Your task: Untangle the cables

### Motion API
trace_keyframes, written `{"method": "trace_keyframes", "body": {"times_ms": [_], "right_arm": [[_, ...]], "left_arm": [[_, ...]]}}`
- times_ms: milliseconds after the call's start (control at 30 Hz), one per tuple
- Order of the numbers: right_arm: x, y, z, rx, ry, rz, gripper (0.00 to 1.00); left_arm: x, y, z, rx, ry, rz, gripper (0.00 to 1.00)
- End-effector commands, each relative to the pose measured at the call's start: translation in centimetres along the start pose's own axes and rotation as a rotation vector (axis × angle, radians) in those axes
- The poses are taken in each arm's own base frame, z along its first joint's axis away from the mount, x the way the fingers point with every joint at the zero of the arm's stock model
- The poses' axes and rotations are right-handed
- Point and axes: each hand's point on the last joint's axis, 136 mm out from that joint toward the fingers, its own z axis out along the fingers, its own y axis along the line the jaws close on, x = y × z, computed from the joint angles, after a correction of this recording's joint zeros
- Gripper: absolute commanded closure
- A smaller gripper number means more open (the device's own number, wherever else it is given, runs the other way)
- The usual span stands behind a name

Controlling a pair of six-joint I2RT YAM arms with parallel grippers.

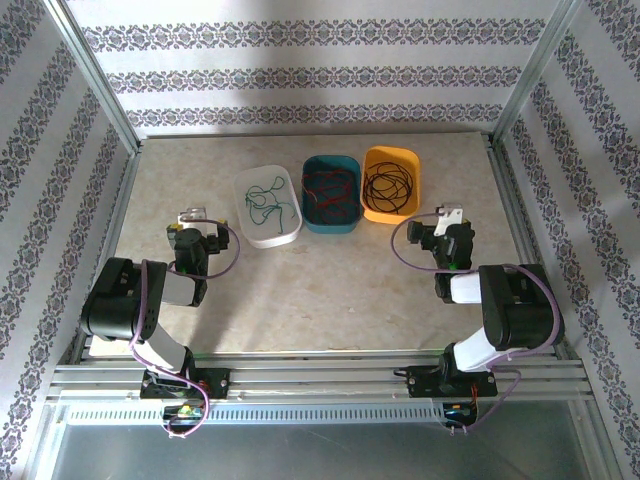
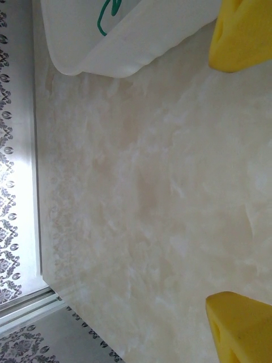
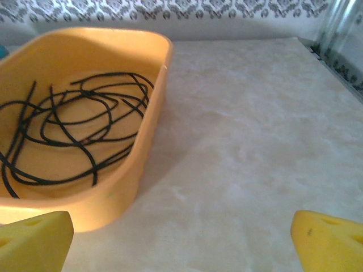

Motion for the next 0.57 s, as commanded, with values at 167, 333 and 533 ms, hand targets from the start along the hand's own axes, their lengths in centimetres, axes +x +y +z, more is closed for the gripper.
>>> {"method": "trace_keyframes", "body": {"times_ms": [167,333,533], "right_arm": [[-1.28,0.96,0.20,-0.071,-0.031,0.008,0.02],[-1.22,1.18,0.30,-0.083,-0.026,0.002,0.02],[-1.20,1.47,0.23,-0.071,-0.028,-0.015,0.02]], "left_arm": [[-0.53,-0.01,0.24,0.009,-0.003,-0.021,0.01],[-0.55,-0.01,0.24,0.009,-0.004,-0.021,0.01],[-0.53,-0.01,0.22,0.009,-0.004,-0.021,0.01]]}}
